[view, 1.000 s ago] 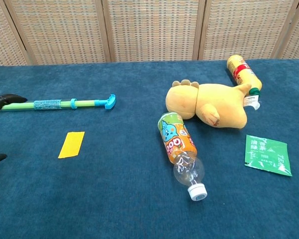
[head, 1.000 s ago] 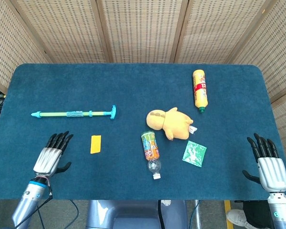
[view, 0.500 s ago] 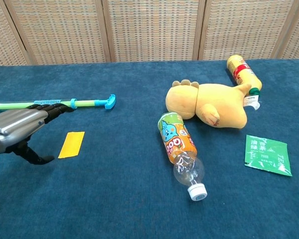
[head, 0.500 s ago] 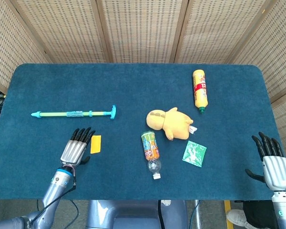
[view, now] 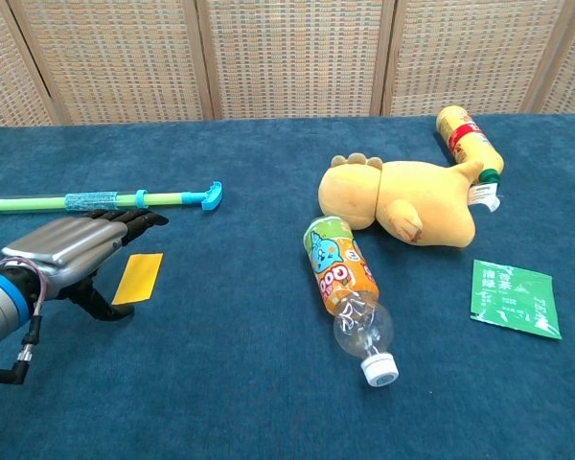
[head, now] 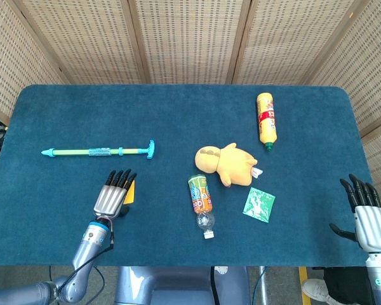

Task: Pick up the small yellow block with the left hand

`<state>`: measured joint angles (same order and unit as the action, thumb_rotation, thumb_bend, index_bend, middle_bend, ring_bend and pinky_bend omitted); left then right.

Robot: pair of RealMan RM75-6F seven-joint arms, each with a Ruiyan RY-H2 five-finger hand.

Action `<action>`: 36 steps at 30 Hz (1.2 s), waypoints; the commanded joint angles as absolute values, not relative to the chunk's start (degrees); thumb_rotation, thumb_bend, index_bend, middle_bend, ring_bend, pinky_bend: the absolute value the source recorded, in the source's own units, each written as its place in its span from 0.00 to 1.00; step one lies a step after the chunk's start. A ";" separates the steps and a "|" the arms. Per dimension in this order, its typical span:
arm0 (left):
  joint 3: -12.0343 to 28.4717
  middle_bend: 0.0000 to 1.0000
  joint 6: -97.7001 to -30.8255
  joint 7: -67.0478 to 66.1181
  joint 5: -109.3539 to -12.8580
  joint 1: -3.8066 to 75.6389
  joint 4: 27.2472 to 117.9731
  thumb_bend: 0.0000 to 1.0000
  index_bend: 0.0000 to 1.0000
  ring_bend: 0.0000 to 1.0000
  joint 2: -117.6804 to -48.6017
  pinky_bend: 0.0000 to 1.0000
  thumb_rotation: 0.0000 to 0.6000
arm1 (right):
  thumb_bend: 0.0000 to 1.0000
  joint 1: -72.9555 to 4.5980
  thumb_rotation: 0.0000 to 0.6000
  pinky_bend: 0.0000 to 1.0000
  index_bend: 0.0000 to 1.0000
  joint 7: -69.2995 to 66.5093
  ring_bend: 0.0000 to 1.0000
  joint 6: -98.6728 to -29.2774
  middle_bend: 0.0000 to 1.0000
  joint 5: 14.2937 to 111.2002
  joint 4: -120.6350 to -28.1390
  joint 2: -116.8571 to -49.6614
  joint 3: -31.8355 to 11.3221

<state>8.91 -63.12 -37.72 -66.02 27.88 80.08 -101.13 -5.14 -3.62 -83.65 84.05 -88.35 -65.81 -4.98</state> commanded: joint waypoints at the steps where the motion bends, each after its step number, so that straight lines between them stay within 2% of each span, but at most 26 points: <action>1: 8.87 0.00 -63.68 -38.52 -65.74 28.58 78.56 0.31 0.00 0.00 -102.31 0.00 1.00 | 0.00 -5.07 1.00 0.00 0.00 -4.12 0.00 -83.63 0.00 83.93 -88.31 -65.62 -5.02; 7: 8.88 0.00 -63.03 -39.50 -64.37 29.69 76.10 0.32 0.00 0.00 -103.69 0.00 1.00 | 0.00 -4.86 1.00 0.00 0.00 -4.89 0.00 -84.17 0.00 84.00 -88.47 -65.34 -5.19; 9: 8.75 0.00 -63.37 -39.76 -64.53 29.99 75.15 0.35 0.00 0.00 -104.16 0.00 1.00 | 0.00 -4.81 1.00 0.00 0.00 -5.10 0.00 -84.21 0.00 83.92 -88.45 -65.29 -5.23; 12: 8.72 0.00 -64.93 -38.06 -66.06 29.96 73.79 0.59 0.00 0.00 -104.92 0.00 1.00 | 0.00 -4.84 1.00 0.00 0.00 -5.26 0.00 -84.09 0.00 83.88 -88.49 -65.26 -5.24; 15: 8.44 0.00 -65.95 -36.07 -67.29 29.71 72.96 0.78 0.00 0.00 -105.05 0.00 1.00 | 0.00 -4.90 1.00 0.00 0.00 -5.06 0.00 -84.01 0.00 84.00 -88.49 -65.31 -5.17; 19: 8.36 0.00 -66.50 -34.69 -67.71 29.43 72.88 0.90 0.00 0.00 -104.58 0.00 1.00 | 0.00 -4.87 1.00 0.00 0.00 -4.91 0.00 -84.06 0.00 84.14 -88.83 -65.22 -5.08; 22: 8.02 0.00 -66.30 -33.00 -68.14 29.18 73.93 0.90 0.00 0.00 -103.68 0.00 1.00 | 0.00 -4.83 1.00 0.00 0.00 -5.01 0.00 -84.06 0.00 84.05 -88.83 -65.19 -5.10; 25: 7.12 0.00 -65.73 -31.57 -68.60 28.79 75.36 0.84 0.00 0.00 -102.41 0.00 1.00 | 0.00 -4.85 1.00 0.00 0.00 -5.15 0.00 -83.96 0.00 83.97 -88.85 -65.15 -5.13; 29: 6.55 0.00 -65.50 -30.73 -68.44 28.27 77.71 0.64 0.00 0.00 -101.06 0.00 1.00 | 0.00 -4.83 1.00 0.00 0.00 -5.38 0.00 -83.99 0.00 83.84 -88.81 -65.11 -5.22; 31: 6.58 0.00 -65.90 -30.88 -68.42 28.13 78.30 0.58 0.00 0.00 -100.75 0.00 1.00 | 0.00 -4.78 1.00 0.00 0.00 -5.43 0.00 -84.07 0.00 83.80 -88.89 -65.06 -5.25; 36: 6.52 0.00 -67.24 -31.62 -68.95 27.98 78.44 0.55 0.17 0.00 -101.04 0.00 1.00 | 0.00 -4.69 1.00 0.00 0.00 -5.34 0.00 -84.33 0.00 83.96 -89.05 -65.02 -5.24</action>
<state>6.54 -67.04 -31.50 -68.81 28.02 78.46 -100.93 -4.69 -5.33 -84.32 83.96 -89.05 -65.02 -5.24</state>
